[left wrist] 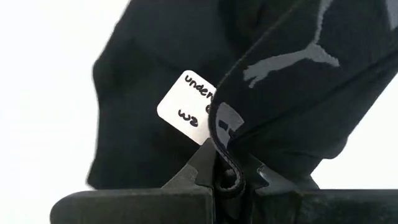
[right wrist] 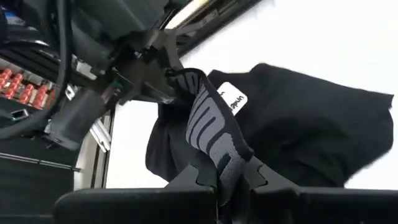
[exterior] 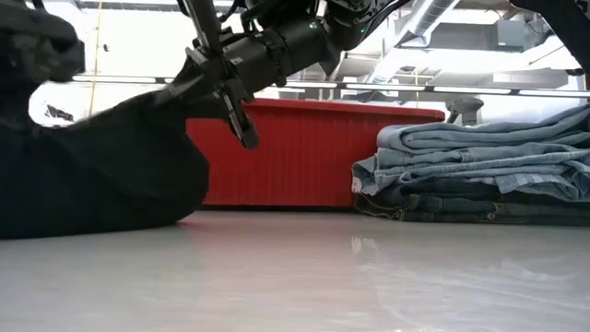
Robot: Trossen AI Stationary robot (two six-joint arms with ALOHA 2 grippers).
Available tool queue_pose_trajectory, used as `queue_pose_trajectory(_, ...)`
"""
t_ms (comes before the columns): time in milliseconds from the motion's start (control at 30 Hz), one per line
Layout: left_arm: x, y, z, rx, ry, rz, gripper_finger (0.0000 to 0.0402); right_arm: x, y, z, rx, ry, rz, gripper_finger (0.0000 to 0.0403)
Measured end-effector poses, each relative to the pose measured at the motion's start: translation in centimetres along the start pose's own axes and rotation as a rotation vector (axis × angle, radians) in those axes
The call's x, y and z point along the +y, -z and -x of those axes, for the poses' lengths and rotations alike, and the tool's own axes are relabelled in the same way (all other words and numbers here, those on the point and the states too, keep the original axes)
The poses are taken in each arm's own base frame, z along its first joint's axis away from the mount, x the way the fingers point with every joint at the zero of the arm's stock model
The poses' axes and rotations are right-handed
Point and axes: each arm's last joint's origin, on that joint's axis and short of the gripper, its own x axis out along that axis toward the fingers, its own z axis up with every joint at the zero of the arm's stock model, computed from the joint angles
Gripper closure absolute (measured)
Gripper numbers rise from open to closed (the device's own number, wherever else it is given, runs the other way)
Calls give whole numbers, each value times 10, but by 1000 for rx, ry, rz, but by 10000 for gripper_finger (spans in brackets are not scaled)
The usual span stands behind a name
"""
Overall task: Fold Laundry from Bin
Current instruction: Fold the black boxer short
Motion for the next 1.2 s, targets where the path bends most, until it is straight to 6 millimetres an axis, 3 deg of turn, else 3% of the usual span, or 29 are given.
queue_pose_trajectory(400,-41,4,-65,35,133,-72,400,12,29,1,183,80,-7,368)
queue_pose_trajectory(600,-67,-1,-89,40,306,-110,400,31,38,21,281,158,0,368)
queue_pose_trajectory(767,-81,-12,-79,69,325,-135,400,36,40,32,317,224,58,368)
queue_pose_trajectory(1000,-95,-20,-32,70,308,-155,400,27,35,34,307,267,86,368)
queue_pose_trajectory(1200,-89,-19,-22,50,196,-194,400,13,25,32,277,273,94,368)
